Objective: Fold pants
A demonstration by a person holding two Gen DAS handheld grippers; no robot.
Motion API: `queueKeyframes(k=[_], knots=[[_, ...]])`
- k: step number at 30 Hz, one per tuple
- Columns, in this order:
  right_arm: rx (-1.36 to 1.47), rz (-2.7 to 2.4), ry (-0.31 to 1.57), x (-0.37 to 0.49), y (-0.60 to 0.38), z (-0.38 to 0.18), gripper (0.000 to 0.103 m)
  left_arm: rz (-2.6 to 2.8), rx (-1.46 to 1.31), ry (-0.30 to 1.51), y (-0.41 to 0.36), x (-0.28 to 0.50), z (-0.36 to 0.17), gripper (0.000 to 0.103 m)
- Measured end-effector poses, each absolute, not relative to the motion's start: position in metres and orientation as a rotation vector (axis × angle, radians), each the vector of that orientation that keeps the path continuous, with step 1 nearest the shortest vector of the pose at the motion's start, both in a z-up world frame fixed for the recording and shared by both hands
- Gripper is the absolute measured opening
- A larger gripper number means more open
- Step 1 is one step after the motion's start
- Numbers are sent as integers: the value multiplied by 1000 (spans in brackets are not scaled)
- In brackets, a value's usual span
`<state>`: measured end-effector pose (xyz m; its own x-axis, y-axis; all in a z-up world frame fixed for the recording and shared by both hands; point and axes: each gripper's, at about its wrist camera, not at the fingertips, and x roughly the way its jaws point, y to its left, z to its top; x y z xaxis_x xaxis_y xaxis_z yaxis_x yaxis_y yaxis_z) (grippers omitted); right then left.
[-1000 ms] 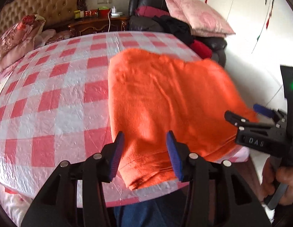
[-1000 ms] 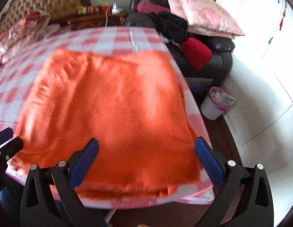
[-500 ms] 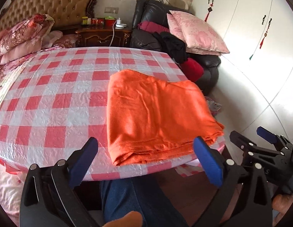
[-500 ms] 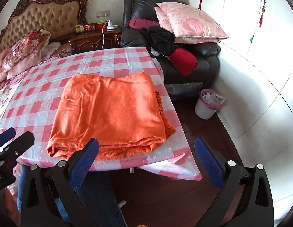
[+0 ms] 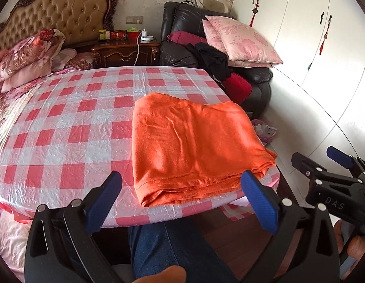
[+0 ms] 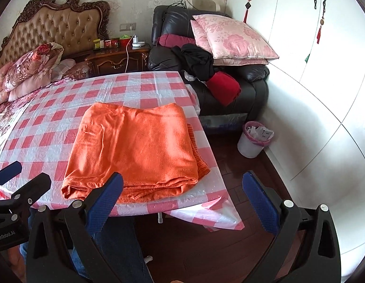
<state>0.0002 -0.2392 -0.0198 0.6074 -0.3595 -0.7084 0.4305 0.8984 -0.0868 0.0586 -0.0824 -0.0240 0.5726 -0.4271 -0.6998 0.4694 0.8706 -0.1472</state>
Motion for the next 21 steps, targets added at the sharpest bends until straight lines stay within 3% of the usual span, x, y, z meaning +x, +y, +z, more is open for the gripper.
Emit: queueKeyframes(k=[21], knots=[[104,-458,802,-1,-245,-24,98,-512,78,807,-83,58,-25,101]])
